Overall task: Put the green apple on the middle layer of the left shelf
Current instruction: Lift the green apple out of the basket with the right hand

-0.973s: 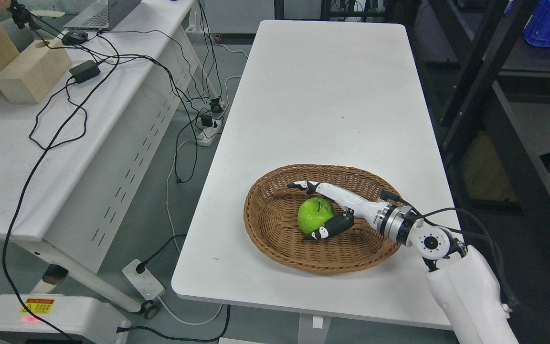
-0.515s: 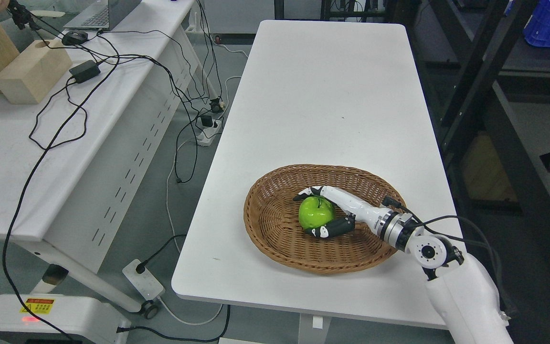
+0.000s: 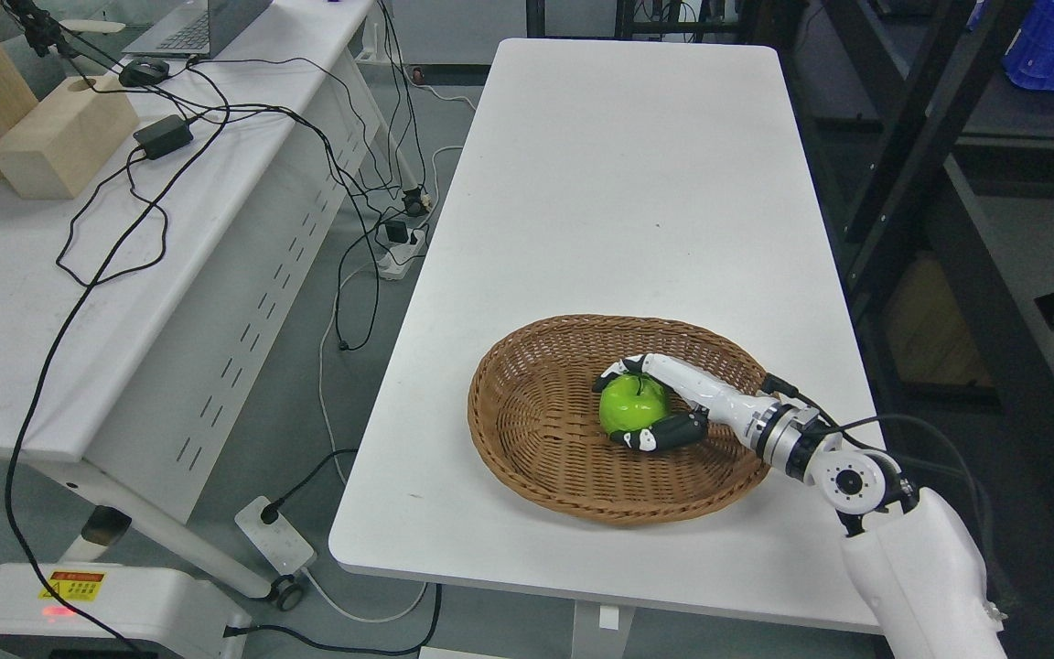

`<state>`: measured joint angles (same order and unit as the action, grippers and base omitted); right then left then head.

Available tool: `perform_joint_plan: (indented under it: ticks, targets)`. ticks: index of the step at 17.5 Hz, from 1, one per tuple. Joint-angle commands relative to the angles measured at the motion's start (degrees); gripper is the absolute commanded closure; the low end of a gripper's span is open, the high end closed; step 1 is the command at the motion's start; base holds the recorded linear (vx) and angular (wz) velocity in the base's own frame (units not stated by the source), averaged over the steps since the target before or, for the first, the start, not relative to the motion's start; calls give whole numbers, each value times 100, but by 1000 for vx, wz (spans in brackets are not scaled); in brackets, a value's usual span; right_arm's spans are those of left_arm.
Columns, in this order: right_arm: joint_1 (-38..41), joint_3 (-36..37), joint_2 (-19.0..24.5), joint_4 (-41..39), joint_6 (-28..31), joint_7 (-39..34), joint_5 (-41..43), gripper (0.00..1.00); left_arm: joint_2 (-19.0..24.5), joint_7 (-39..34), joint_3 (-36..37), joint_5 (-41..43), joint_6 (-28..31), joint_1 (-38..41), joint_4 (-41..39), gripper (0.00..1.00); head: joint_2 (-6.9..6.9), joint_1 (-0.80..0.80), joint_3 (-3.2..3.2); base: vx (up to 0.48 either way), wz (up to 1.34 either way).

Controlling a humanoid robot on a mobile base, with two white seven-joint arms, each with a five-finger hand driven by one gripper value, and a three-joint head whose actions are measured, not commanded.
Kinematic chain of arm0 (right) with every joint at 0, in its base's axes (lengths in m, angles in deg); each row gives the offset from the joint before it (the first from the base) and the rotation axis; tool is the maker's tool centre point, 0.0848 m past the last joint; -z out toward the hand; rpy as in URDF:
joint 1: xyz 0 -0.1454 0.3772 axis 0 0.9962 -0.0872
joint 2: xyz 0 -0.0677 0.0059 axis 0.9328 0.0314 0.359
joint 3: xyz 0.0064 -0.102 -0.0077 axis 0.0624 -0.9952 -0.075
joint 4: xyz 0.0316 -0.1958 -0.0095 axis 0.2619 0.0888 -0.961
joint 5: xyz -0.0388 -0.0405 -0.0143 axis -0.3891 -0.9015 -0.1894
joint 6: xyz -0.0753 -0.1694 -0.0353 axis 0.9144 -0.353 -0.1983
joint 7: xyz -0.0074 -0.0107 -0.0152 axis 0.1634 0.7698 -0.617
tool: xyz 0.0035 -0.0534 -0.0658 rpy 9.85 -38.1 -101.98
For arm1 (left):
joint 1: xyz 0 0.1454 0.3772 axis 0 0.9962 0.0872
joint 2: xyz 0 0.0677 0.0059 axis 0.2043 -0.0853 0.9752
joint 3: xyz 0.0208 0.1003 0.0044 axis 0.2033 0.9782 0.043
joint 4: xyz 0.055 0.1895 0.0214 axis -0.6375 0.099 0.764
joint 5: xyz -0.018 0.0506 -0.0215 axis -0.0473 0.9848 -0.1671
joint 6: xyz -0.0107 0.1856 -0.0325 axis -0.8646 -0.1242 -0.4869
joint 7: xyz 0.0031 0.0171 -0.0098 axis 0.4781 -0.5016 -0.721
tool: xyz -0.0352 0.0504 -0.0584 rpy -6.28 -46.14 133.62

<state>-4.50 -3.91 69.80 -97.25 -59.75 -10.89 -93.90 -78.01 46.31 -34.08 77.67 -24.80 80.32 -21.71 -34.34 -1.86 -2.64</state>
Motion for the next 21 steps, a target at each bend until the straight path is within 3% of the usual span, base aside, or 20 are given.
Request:
perform_joint_plan:
  ticks: [1, 4, 11, 15, 18, 21]
  targets:
    - [4, 1013, -565, -572, -224, -385, 996, 98, 100, -4, 0, 0, -4, 0, -1, 0, 0, 0, 0, 0, 0]
    - [83, 1416, -1023, -1055, -278, -369, 1421, 98, 100, 5, 0, 0, 5, 0, -1, 0, 0, 0, 0, 0, 0]
    - [452, 2271, -927, -1425, 153, 1291, 1352, 100, 100, -4, 0, 0, 5, 0, -1, 0, 0, 0, 0, 0, 0]
    - [926, 2454, -647, -1470, 337, 1951, 1105, 100, 100, -4, 0, 0, 5, 0, 7, 0, 0, 0, 0, 0, 0]
    - [1278, 2893, -217, -1487, 364, 1996, 912, 100, 100, 5, 0, 0, 5, 0, -1, 0, 0, 0, 0, 0, 0]
    - [1909, 3027, 197, -2057, 320, 1987, 903, 100, 100, -4, 0, 0, 5, 0, -1, 0, 0, 0, 0, -29, -55]
